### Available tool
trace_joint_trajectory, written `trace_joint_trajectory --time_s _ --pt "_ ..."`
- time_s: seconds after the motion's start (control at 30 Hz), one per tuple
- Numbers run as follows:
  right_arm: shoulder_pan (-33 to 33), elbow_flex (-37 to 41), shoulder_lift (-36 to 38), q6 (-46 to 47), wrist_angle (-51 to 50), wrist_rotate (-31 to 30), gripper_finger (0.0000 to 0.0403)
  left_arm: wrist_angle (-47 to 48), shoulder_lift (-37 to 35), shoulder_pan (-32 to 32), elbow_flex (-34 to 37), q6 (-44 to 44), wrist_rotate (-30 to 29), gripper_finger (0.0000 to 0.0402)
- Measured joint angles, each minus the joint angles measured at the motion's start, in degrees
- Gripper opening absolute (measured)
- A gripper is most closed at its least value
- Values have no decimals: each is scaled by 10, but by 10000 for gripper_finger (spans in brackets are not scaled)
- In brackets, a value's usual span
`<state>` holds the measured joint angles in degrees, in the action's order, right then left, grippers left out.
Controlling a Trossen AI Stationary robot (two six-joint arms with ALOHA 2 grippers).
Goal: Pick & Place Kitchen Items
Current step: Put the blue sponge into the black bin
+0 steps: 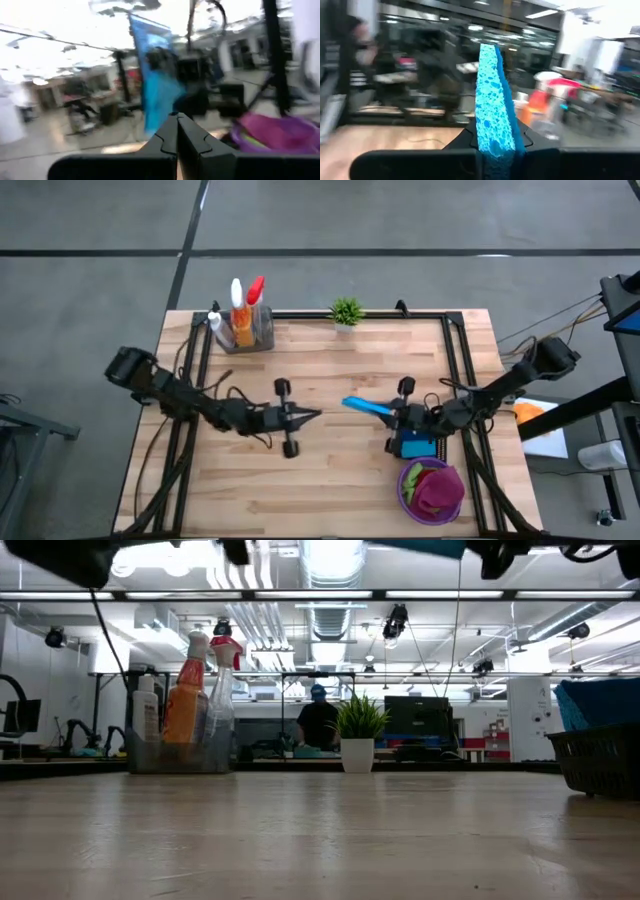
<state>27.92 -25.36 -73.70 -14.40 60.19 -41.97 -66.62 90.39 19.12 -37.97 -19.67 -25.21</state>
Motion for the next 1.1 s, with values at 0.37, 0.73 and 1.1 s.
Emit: trace_joint_trajectory --time_s 0.37,0.73,1.1 --pt "1 -74 111 169 -472 66 19 5 -115 -1 186 140 37 0" --pt "3 -265 111 396 -1023 179 18 13 -119 -1 203 156 34 0" --pt "16 -279 114 466 -1125 263 18 28 -119 -1 204 155 31 0"
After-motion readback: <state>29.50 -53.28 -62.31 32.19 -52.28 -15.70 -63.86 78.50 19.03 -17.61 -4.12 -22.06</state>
